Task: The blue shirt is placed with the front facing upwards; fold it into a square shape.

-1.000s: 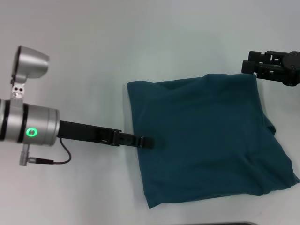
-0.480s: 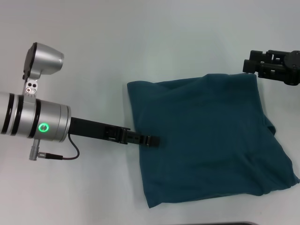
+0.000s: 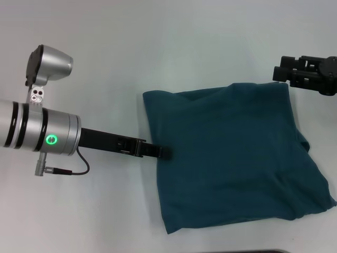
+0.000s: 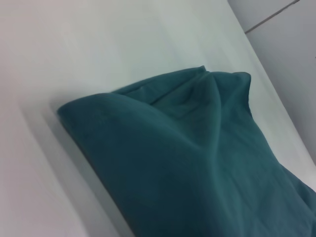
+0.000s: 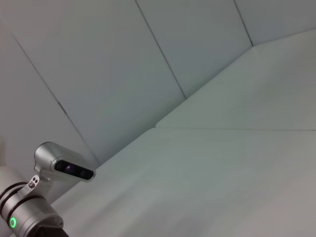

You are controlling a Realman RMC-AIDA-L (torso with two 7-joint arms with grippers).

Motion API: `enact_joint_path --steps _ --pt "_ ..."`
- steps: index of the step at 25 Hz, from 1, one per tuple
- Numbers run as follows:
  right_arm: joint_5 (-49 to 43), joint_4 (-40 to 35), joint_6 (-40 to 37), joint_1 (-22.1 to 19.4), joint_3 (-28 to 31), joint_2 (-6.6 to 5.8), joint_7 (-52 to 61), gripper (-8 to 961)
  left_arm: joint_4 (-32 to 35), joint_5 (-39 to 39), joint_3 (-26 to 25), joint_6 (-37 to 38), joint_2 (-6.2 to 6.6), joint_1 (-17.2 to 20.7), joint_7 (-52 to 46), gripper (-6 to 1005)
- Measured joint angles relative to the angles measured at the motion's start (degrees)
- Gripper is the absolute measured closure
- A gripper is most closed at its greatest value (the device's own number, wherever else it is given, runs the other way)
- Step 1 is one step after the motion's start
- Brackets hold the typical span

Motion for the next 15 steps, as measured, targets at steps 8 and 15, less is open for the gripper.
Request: enact_joint_path --steps 8,15 --pt "0.0 0.0 0.0 0.0 -0.1 0.2 -0.1 344 0.0 0.0 0.4 -0.2 0.0 0.0 0.0 668" --pt "0.0 -0.1 0.0 -0.1 0.0 0.35 -0.5 346 -0.4 -0.1 0.2 -0.2 0.25 -0.5 0.3 971"
